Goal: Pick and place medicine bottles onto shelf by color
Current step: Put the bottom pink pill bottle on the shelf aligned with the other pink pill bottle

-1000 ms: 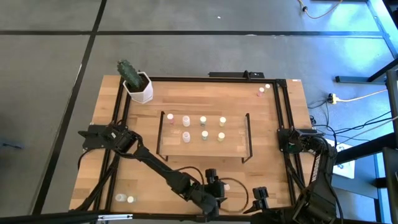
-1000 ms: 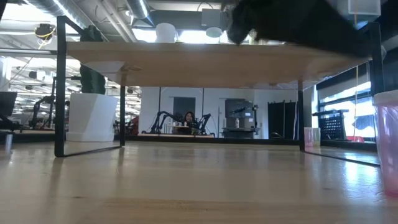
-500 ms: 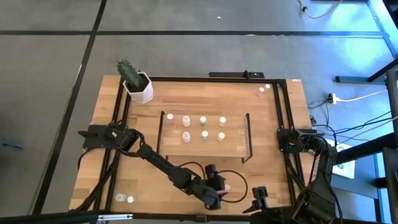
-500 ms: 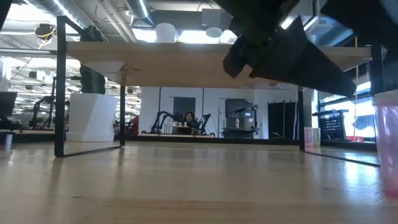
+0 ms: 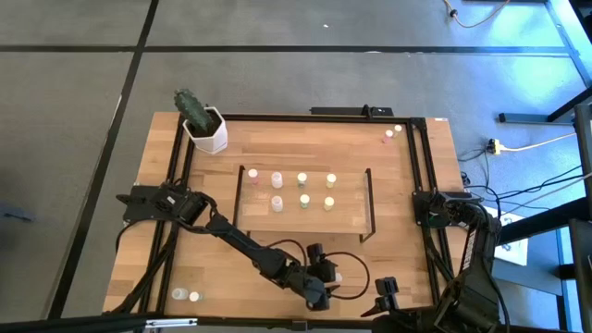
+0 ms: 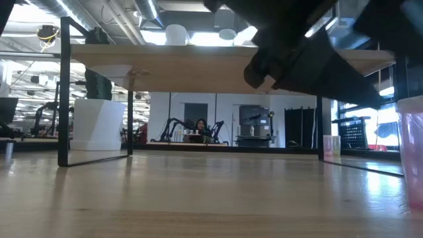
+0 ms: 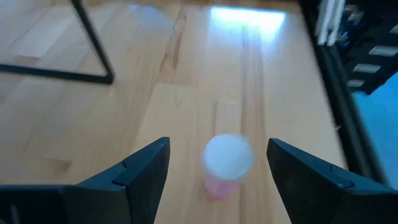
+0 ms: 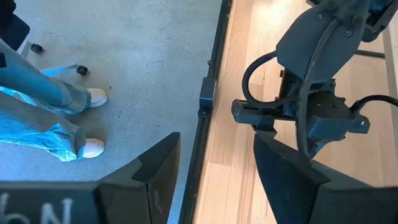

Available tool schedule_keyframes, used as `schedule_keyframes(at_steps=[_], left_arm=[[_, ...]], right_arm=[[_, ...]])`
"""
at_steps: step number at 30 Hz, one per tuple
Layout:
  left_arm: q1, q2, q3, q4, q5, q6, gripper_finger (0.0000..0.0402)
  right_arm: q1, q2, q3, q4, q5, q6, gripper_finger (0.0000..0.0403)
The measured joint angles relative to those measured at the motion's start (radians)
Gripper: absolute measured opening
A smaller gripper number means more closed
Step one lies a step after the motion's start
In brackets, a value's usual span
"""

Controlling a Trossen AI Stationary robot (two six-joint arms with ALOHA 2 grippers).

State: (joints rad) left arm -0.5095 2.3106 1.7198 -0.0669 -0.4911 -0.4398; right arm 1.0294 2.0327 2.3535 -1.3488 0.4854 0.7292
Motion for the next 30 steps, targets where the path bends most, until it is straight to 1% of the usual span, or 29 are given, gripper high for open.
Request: schedule_keyframes(at_steps=[17, 25, 30], left_arm=[[0.007, 0.019, 0.000, 0.006, 0.010, 0.007, 0.0263], [0.007, 0.039, 0.000, 0.044, 0.003, 0.005, 0.0263], [0.008, 0.043, 0.000, 0.047, 0.003, 0.005, 0.0250]], right_arm=[[0.000, 0.000, 0.000, 0.006, 0.000, -0.002, 0.0207], [0.000, 0.000, 0.000, 0.007, 0.000, 0.000, 0.0207], [0.000, 0.000, 0.000, 0.007, 0.000, 0.000, 0.0207]])
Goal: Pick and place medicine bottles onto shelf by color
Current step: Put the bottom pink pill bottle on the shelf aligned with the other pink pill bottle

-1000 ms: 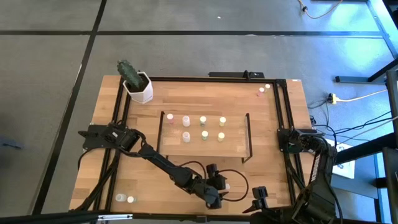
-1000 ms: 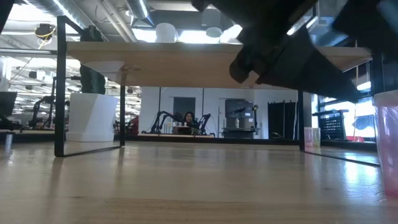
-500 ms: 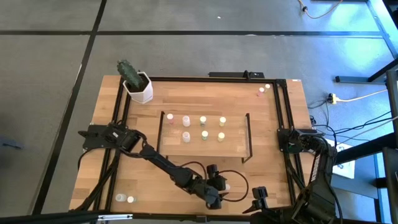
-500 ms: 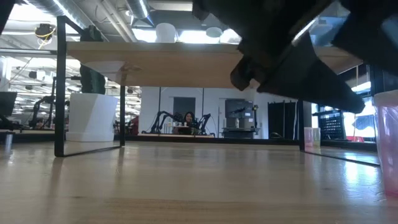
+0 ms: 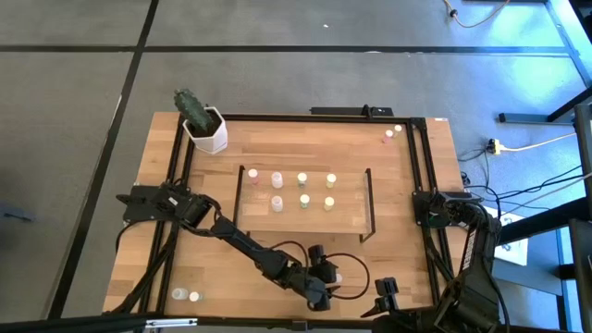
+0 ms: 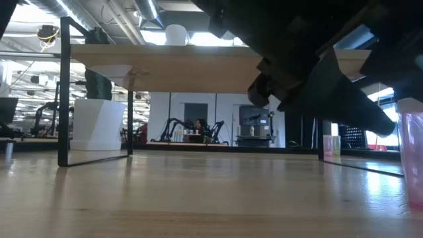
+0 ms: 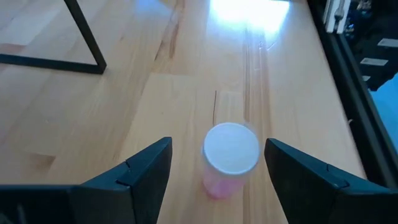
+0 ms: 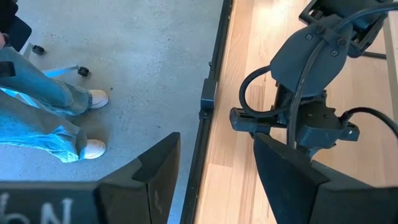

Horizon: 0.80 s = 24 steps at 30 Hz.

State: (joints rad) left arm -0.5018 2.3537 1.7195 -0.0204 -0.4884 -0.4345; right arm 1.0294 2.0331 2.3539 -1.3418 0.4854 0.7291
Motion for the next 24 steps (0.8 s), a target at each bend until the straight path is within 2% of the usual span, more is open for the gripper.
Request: schedule_keyframes(at_steps=[24], left_arm=[[-0.006, 0.000, 0.000, -0.001, -0.009, 0.001, 0.0098]], right_arm=[[0.000, 0.000, 0.000, 0.000, 0.000, -0.001, 0.0207]])
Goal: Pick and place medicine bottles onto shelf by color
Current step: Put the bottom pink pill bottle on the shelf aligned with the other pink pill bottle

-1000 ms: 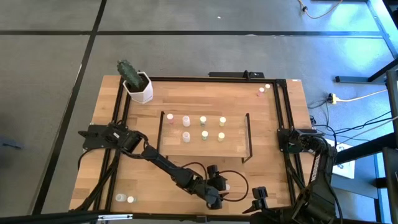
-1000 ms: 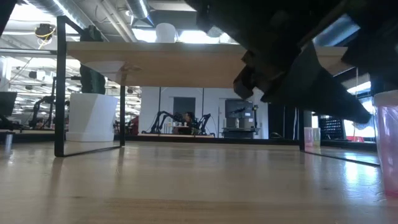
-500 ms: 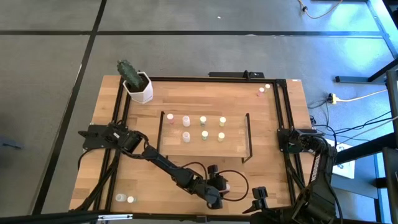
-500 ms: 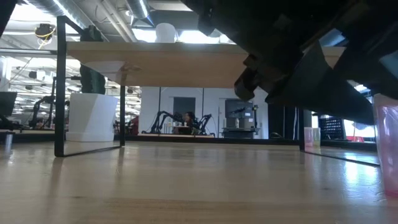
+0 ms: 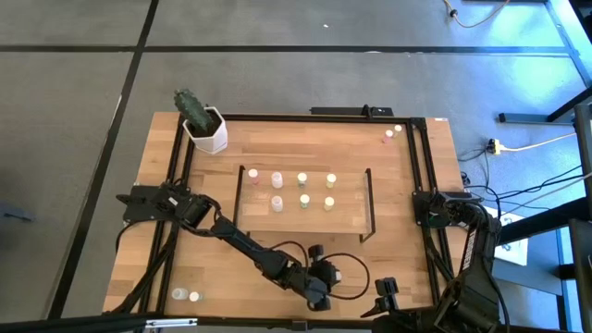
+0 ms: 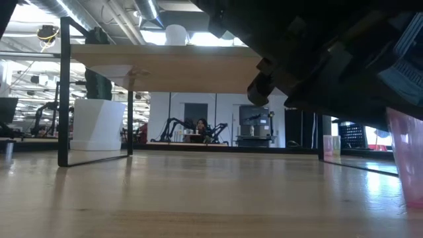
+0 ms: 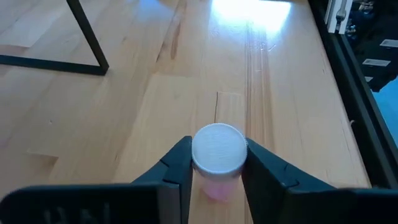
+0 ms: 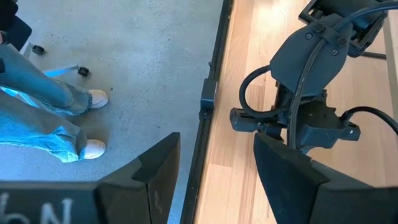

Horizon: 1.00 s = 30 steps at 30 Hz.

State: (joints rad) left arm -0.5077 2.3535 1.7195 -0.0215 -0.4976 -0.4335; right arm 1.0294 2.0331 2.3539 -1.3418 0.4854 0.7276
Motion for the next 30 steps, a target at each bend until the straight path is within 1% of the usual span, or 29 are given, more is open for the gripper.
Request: schedule_keyframes(at_steps=[8, 14, 17, 25, 30], left_arm=[[-0.045, -0.010, 0.000, -0.005, 0.003, -0.002, 0.0094], [-0.091, -0.059, 0.000, -0.015, 0.003, -0.006, 0.0093], [-0.113, -0.091, 0.000, -0.059, 0.001, -0.028, 0.0093], [-0.143, -0.198, 0.000, -0.262, -0.016, -0.112, 0.0093], [-0.154, -0.274, 0.000, -0.312, -0.027, -0.169, 0.0092]], right_arm=[[0.000, 0.000, 0.000, 0.000, 0.000, 0.001, 0.0207], [0.000, 0.000, 0.000, 0.000, 0.000, 0.000, 0.0207], [0.000, 0.000, 0.000, 0.000, 0.000, 0.001, 0.0207], [0.000, 0.000, 0.000, 0.008, 0.001, -0.003, 0.0207], [-0.008, 0.000, 0.000, 0.030, 0.002, -0.005, 0.0207]])
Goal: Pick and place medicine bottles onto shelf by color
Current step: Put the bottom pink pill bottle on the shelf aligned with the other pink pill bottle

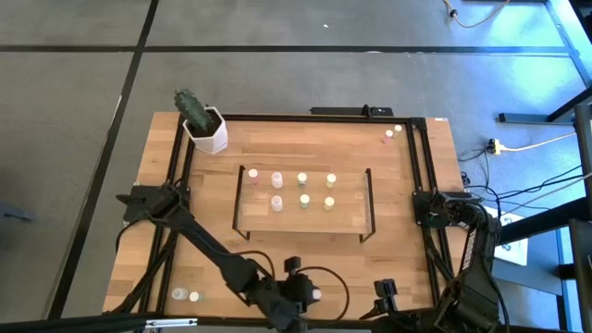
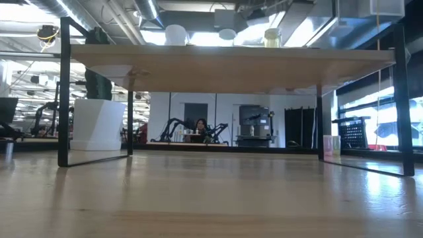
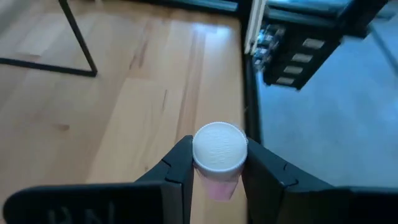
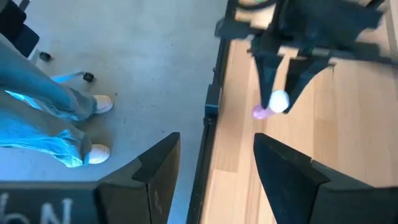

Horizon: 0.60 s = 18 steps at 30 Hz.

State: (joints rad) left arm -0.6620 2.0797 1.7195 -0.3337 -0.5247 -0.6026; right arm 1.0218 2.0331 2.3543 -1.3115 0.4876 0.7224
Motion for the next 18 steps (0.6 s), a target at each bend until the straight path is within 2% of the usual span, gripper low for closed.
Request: schedule_keyframes(at_steps=[5, 14, 18], left_arm=[[-0.025, -0.081, 0.000, -0.057, -0.072, -0.021, 0.0092], [-0.070, -0.250, 0.000, -0.278, -0.248, -0.115, 0.0092], [-0.071, -0.322, 0.000, -0.375, -0.291, -0.131, 0.0092]], right_arm=[[-0.012, 0.000, 0.000, 0.002, 0.020, 0.016, 0.0207], [-0.018, 0.001, 0.000, 0.002, 0.264, 0.038, 0.0207], [-0.032, 0.001, 0.000, -0.001, 0.342, 0.063, 0.0207]])
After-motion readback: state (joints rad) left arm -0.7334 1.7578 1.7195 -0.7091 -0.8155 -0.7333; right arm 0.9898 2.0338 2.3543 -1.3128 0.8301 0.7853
